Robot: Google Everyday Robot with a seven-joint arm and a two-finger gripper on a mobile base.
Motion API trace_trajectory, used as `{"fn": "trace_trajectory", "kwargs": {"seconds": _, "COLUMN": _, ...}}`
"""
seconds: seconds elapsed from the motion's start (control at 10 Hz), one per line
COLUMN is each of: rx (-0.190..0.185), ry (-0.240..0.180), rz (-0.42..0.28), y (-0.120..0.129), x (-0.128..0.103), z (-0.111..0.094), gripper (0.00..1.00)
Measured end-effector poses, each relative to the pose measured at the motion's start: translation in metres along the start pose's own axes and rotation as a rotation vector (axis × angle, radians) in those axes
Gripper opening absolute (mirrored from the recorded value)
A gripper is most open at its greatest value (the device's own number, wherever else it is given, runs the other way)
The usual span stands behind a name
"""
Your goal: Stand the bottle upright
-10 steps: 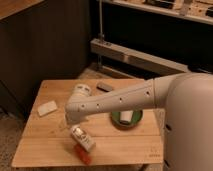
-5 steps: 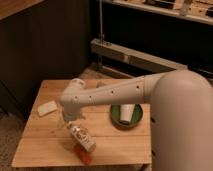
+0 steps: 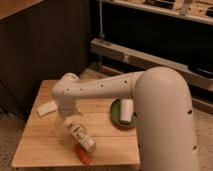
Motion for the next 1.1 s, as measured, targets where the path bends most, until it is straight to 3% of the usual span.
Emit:
{"fn": "trace_trajectory", "kwargs": {"seconds": 0.3, "rx": -0.014, "ry": -0.034, "rz": -0.017, "y": 0.005, "x": 0.01, "z": 0.001, "gripper": 0.8}}
{"fn": "trace_trajectory", "kwargs": {"seconds": 1.1, "rx": -0.029, "ry": -0.211, "rz": -0.113, "y": -0.002, "x": 0.029, "z": 0.024, "gripper": 0.8}}
